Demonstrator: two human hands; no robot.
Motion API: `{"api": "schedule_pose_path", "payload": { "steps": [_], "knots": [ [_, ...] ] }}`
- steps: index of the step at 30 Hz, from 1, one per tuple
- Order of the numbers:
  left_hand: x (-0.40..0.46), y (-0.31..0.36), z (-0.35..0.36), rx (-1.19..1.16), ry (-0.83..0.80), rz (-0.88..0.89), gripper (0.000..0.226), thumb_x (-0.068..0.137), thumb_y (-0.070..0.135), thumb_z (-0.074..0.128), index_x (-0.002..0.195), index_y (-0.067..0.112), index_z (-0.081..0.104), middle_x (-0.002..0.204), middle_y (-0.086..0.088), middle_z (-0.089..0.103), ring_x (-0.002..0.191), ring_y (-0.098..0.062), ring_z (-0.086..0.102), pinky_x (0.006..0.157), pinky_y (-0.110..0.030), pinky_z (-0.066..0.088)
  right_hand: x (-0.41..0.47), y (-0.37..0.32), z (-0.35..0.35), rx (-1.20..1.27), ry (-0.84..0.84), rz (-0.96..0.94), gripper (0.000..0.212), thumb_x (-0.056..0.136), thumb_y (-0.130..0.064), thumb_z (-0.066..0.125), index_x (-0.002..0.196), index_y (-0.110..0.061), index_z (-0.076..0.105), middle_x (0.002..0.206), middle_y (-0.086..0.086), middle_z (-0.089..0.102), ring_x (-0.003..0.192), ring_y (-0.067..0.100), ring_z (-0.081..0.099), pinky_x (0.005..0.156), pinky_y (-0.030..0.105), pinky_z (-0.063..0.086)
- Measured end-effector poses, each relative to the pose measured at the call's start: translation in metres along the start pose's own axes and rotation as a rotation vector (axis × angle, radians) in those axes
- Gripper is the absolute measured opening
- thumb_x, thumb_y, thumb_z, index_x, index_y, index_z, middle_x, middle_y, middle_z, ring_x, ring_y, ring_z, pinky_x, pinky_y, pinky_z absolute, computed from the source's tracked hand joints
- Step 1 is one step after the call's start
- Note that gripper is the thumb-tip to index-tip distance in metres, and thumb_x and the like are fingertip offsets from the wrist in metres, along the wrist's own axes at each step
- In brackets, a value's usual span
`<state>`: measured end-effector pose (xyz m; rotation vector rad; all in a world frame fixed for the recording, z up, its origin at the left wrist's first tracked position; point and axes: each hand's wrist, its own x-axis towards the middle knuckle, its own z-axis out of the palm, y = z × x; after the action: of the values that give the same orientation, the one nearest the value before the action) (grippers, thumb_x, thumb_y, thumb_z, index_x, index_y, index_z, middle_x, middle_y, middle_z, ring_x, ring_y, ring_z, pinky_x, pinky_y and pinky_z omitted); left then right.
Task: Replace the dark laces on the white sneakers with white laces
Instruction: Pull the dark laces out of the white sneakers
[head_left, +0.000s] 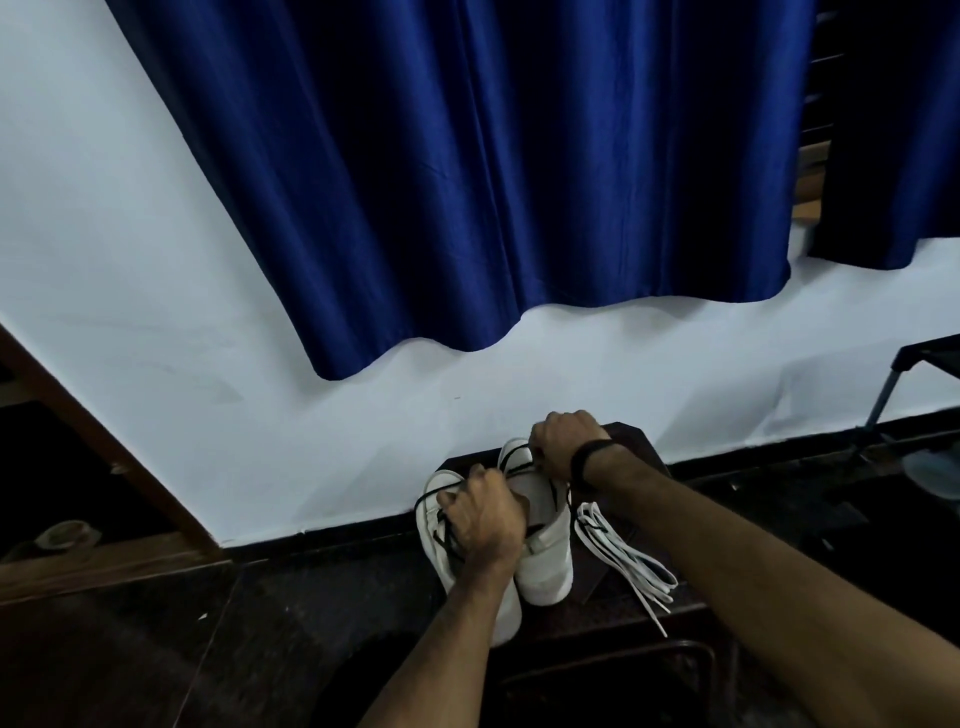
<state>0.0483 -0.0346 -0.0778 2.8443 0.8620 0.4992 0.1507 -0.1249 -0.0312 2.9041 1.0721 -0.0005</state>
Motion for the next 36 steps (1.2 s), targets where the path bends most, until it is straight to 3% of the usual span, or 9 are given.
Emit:
{"api": "schedule_pose_path", "payload": {
  "steps": [7,12,15,18,21,25,31,34,36],
  "knots": [
    [-0.003,0.003,0.001,-0.013,-0.008,-0.026,0.011,0.069,0.012,0.060,0.073,0.015,0.070,0.082,-0.003,0.066,0.072,-0.029,0.068,0.078,-0.042,0.041,0.012,0.020,-0.038,1.088,0.625,0.538,0.014,0.086,-0.027,0.059,0.086,-0.027,0.073,0.098,-0.009,0.070,0.096,0.018,0.059,0.089,0.036,0.037],
    [-0.003,0.002,0.001,-0.007,0.006,-0.002,0.017,0.076,0.015,0.056,0.084,0.017,0.070,0.093,-0.002,0.066,0.084,-0.027,0.067,0.084,-0.042,0.038,0.010,0.021,-0.048,2.166,0.694,0.383,0.024,0.096,-0.011,0.045,0.073,-0.017,0.048,0.087,0.005,0.067,0.069,0.018,0.059,0.071,0.031,0.049],
    [-0.002,0.002,-0.001,-0.005,0.002,-0.004,0.021,0.080,0.016,0.052,0.091,0.017,0.070,0.100,-0.001,0.065,0.091,-0.026,0.067,0.088,-0.042,0.036,0.006,0.010,-0.031,1.621,0.383,0.334,0.012,0.095,-0.015,0.045,0.083,-0.015,0.046,0.089,0.017,0.067,0.053,0.021,0.050,0.044,0.023,0.039],
    [-0.002,0.000,0.001,0.001,0.004,-0.006,0.020,0.083,0.015,0.052,0.093,0.018,0.070,0.102,-0.002,0.066,0.093,-0.026,0.067,0.089,-0.042,0.036,0.008,0.004,-0.004,0.436,0.031,0.107,0.036,0.083,-0.042,0.064,0.112,-0.023,0.053,0.106,0.009,0.065,0.093,0.027,0.063,0.072,0.030,0.044],
    [-0.001,-0.001,0.002,0.005,-0.005,-0.005,0.021,0.084,0.014,0.051,0.093,0.018,0.069,0.102,-0.001,0.065,0.093,-0.025,0.067,0.090,-0.042,0.036,0.004,-0.003,0.002,-0.084,0.021,-0.027,0.035,0.088,-0.042,0.056,0.117,-0.025,0.061,0.119,0.006,0.063,0.108,0.028,0.061,0.085,0.034,0.045],
    [-0.002,0.001,0.000,0.019,-0.007,-0.004,0.021,0.084,0.014,0.051,0.095,0.018,0.069,0.104,-0.001,0.065,0.093,-0.026,0.067,0.090,-0.042,0.037,0.008,0.001,-0.006,0.238,0.257,0.129,0.029,0.092,-0.045,0.048,0.105,-0.029,0.069,0.109,0.005,0.068,0.099,0.031,0.063,0.079,0.034,0.045],
    [-0.003,0.003,-0.005,0.013,-0.014,0.001,0.021,0.082,0.015,0.052,0.095,0.018,0.069,0.104,-0.002,0.064,0.095,-0.026,0.066,0.088,-0.041,0.036,0.024,0.037,-0.033,1.466,0.812,0.505,0.019,0.087,-0.027,0.055,0.070,-0.025,0.063,0.097,0.002,0.062,0.093,0.022,0.056,0.086,0.033,0.044],
    [-0.004,0.003,-0.005,0.002,-0.018,-0.001,0.020,0.081,0.015,0.053,0.093,0.018,0.069,0.102,-0.001,0.064,0.093,-0.026,0.066,0.087,-0.040,0.036,0.021,0.033,-0.039,1.997,0.632,0.381,0.019,0.094,-0.016,0.044,0.076,-0.019,0.048,0.088,0.006,0.066,0.062,0.015,0.054,0.058,0.026,0.038],
    [-0.004,0.004,-0.004,-0.017,-0.007,-0.003,0.018,0.078,0.016,0.056,0.089,0.017,0.070,0.098,-0.002,0.065,0.090,-0.027,0.067,0.085,-0.040,0.036,0.018,0.025,-0.029,1.807,0.414,0.308,0.017,0.093,-0.029,0.045,0.079,-0.019,0.043,0.082,0.008,0.068,0.050,0.013,0.047,0.054,0.026,0.033]
  ]
}}
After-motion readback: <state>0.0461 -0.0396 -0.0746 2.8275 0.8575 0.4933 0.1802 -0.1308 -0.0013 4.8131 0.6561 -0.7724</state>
